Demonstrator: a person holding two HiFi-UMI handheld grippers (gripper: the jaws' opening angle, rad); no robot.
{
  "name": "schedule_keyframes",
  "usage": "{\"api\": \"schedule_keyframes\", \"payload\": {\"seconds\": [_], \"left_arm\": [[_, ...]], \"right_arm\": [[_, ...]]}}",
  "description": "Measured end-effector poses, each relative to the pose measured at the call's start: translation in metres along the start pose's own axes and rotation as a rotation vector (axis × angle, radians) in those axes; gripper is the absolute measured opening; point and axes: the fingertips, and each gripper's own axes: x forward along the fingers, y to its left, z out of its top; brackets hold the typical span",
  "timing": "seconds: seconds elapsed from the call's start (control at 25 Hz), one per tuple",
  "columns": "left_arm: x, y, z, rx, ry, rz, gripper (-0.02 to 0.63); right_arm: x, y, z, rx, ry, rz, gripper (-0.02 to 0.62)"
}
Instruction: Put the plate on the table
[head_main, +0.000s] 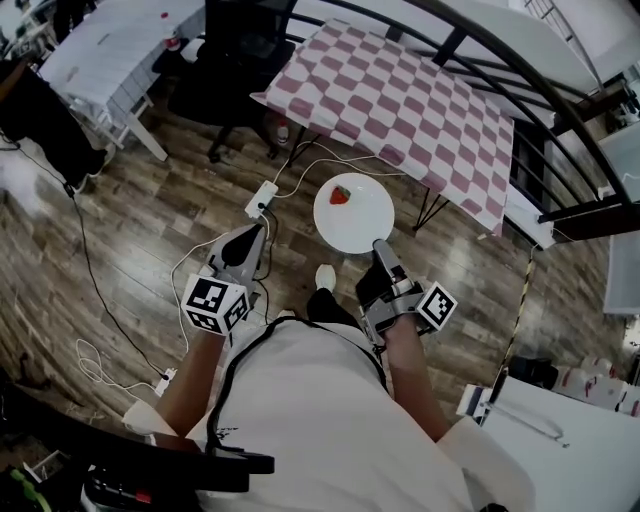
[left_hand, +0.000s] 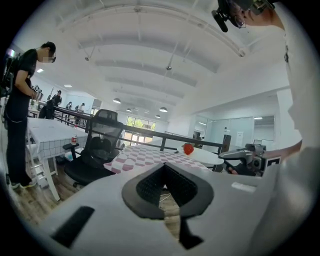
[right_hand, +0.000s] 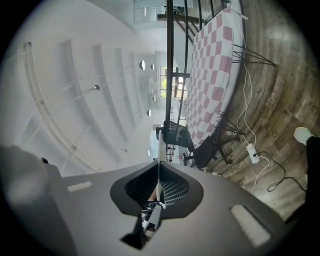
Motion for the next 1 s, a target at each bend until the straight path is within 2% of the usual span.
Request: {"api": "schedule_keyframes", "payload": {"seconds": [0.56, 1.0], "left_arm": [[0.105, -0.008, 0.039, 0.016, -0.020, 0.064, 0.006], [0.175, -0.027, 0.054, 0.037, -0.031, 0.084, 0.006]], "right_arm": [[0.058, -0.006, 0.102, 0.007, 0.078, 0.015, 0.017], [0.076, -0.026, 0.170, 0.022, 0.110, 0.001, 0.018]]}}
